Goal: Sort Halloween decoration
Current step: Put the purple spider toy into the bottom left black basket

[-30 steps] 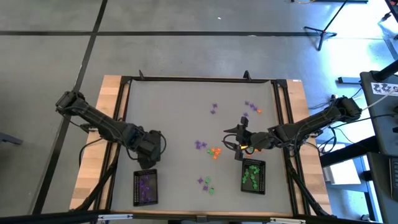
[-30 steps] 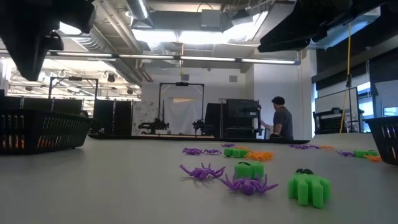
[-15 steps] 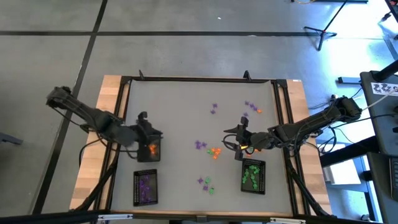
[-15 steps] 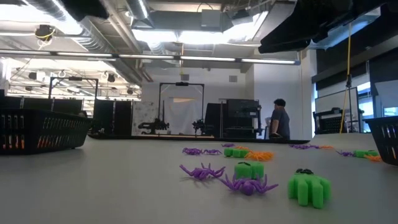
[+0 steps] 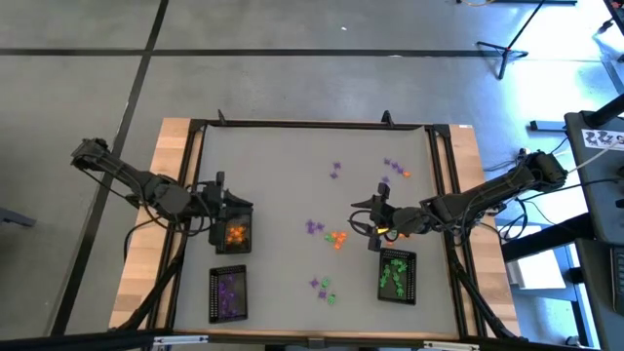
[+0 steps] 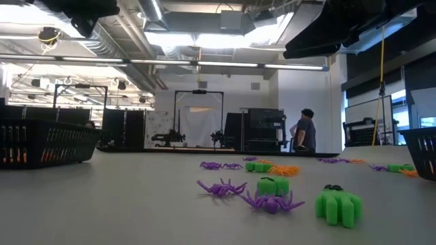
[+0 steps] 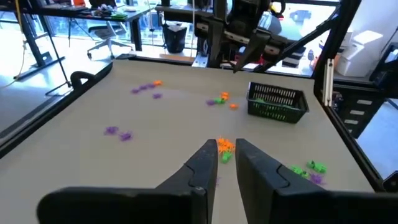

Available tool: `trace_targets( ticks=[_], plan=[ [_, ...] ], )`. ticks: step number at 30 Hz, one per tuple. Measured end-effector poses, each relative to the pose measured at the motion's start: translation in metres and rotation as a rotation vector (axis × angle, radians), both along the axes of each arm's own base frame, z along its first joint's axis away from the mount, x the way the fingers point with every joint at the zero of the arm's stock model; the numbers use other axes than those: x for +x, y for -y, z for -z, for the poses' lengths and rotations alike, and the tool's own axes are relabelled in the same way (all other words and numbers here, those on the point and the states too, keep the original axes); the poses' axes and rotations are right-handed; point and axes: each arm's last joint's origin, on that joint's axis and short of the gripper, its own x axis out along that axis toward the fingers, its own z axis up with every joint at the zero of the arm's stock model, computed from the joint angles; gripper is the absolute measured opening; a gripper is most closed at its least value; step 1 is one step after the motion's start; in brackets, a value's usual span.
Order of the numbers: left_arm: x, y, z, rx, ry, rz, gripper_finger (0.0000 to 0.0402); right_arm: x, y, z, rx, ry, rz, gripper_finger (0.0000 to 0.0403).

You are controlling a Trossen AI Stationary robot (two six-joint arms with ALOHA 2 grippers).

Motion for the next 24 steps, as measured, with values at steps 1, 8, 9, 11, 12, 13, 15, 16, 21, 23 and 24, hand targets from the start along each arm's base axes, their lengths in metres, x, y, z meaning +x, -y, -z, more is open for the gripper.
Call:
trace_targets(
  ticks=[1,8,9,11,12,13,15,16,21,23,24],
  plan=[
    [0.000,0.000,0.000,-0.001,-0.001,0.000,0.0051,0.000,0.000,0.000,0.000,0.000,0.000,0.0209],
    [0.001,0.000,0.001,0.006,-0.007,0.001,0.0052,0.000,0.000,0.000,0.003,0.002,0.001,0.0209],
    [0.001,0.000,0.001,0.006,-0.007,0.000,0.0052,0.000,0.001,0.000,0.004,0.001,0.000,0.0209],
    [0.001,0.000,0.001,0.006,-0.008,0.001,0.0052,0.002,0.004,-0.003,0.015,-0.019,-0.012,0.0209],
    [0.001,0.000,0.001,0.006,-0.008,0.000,0.0052,0.004,0.006,-0.006,0.031,-0.037,-0.019,0.0209],
    [0.001,0.000,0.001,0.006,-0.008,0.000,0.0052,0.004,0.008,-0.008,0.045,-0.061,-0.014,0.0209],
    [0.001,0.000,0.001,0.007,-0.008,0.001,0.0052,0.005,0.015,-0.015,0.088,-0.119,0.033,0.0209],
    [0.001,0.000,0.001,0.006,-0.008,0.000,0.0052,0.005,0.018,-0.017,0.108,-0.150,0.067,0.0209],
    [0.001,0.000,0.001,0.007,-0.008,0.000,0.0052,-0.009,0.041,-0.017,0.148,-0.391,0.244,0.0209],
    [0.001,0.000,0.001,0.007,-0.008,0.000,0.0052,-0.017,0.049,-0.011,0.199,-0.499,0.289,0.0209],
    [0.001,0.000,0.001,0.007,-0.008,0.000,0.0052,-0.020,0.052,-0.006,0.235,-0.551,0.300,0.0209]
  ],
)
